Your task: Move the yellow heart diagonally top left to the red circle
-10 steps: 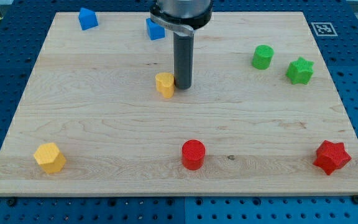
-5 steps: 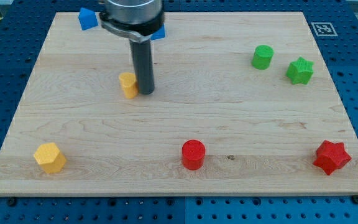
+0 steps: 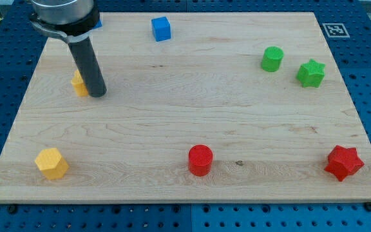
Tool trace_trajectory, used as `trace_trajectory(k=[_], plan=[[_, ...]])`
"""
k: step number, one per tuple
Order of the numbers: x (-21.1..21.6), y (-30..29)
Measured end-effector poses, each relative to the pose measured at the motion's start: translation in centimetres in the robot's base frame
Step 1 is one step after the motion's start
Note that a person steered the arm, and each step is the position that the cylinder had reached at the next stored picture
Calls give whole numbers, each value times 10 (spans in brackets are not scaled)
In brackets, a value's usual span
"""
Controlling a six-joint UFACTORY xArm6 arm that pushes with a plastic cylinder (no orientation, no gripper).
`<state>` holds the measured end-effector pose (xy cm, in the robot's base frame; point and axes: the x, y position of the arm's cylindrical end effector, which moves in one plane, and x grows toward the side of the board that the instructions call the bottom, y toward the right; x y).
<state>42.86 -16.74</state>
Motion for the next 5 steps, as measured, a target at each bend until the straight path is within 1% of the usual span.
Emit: trace_trajectory(k=[1, 2, 3, 5], plan=[[3, 38], [22, 106], [43, 130], [45, 130]])
